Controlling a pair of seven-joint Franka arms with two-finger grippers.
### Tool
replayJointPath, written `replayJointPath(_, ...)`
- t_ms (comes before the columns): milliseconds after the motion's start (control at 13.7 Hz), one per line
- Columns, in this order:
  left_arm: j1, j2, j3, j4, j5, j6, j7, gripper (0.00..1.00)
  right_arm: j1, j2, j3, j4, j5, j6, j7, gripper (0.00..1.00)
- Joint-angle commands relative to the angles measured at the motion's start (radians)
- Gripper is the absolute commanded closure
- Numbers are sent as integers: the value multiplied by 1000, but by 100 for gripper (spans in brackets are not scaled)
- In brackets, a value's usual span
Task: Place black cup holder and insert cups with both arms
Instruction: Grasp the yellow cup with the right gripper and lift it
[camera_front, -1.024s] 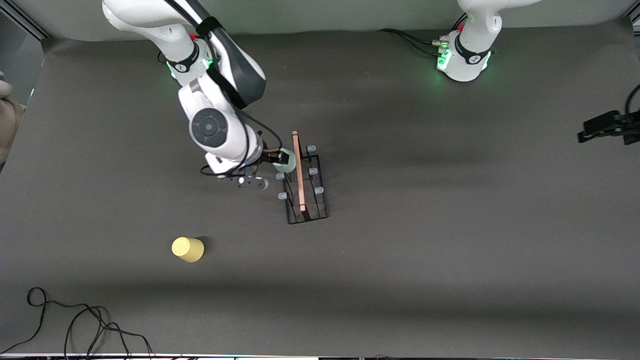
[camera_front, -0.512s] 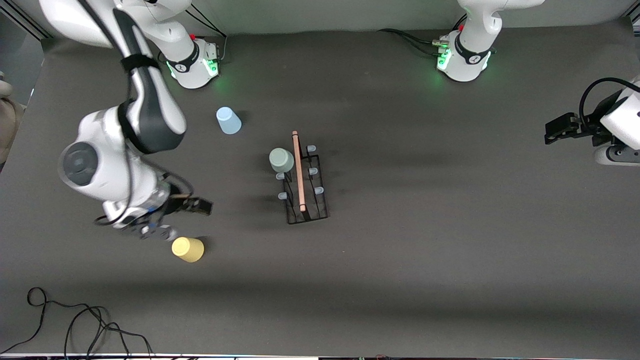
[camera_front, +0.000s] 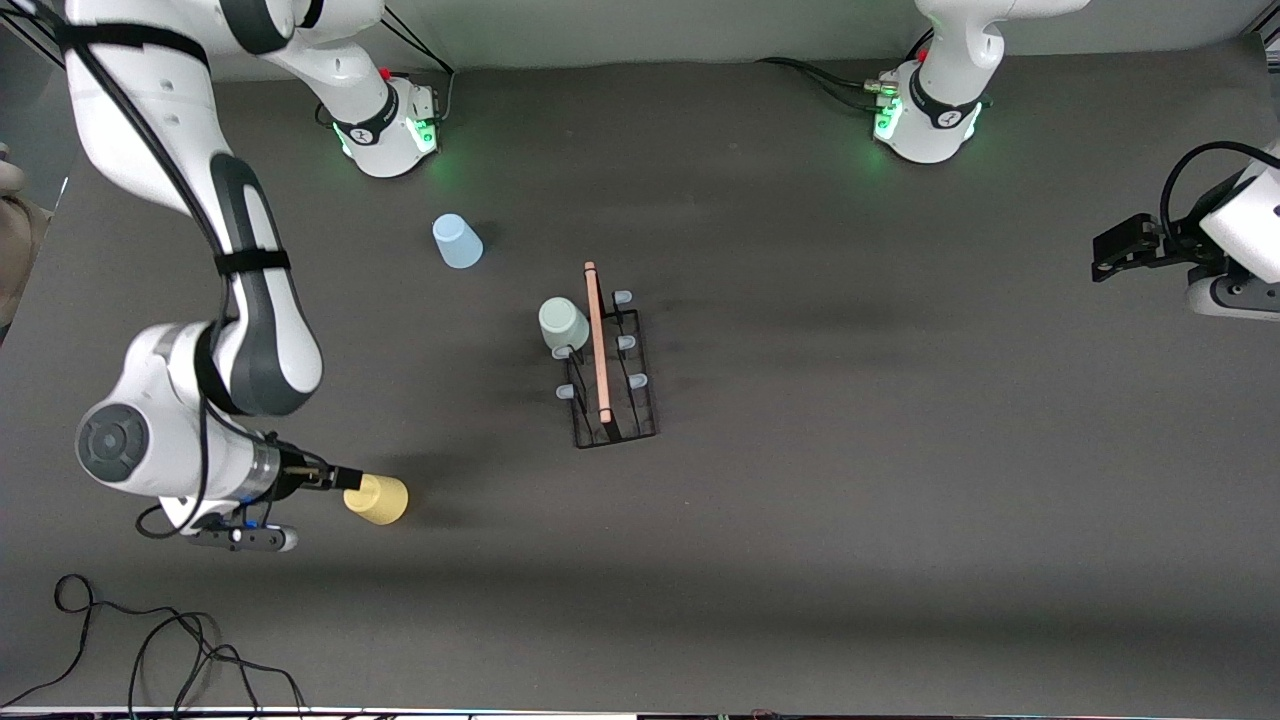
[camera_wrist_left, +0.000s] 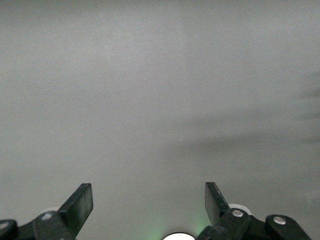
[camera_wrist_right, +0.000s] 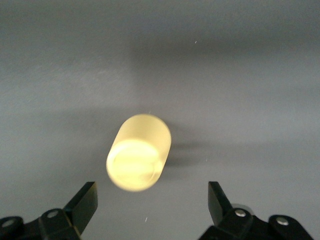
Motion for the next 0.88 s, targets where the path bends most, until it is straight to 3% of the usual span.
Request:
replayJointPath(0,-11,-29,4,-28,16,7,14,0,-2,69,10,33,26,36,-14,2)
replayJointPath(73,-12,-29,2,-24,14,7,3,0,6,74,10,33,61,42,-14,2)
replayJointPath(439,-14,-27,1,-22,2,11,-69,0,11,97,10,32,65,71,-19,5)
replayJointPath(512,-14,-27,1,-22,2,10,-61,0,21,106,11,27,57,80,-19,16)
replayJointPath(659,-14,-20,1,-15,2,8,-52,0,24,110,10,28,54,80,-19,58)
replayJointPath(732,-14,-21,1,-12,2,4,-49,0,24,110,10,30,54,77,-19,68)
replayJointPath(805,-12,-21,2,-11,2,2,-49,0,26,99,11,36,54,71,-10,69)
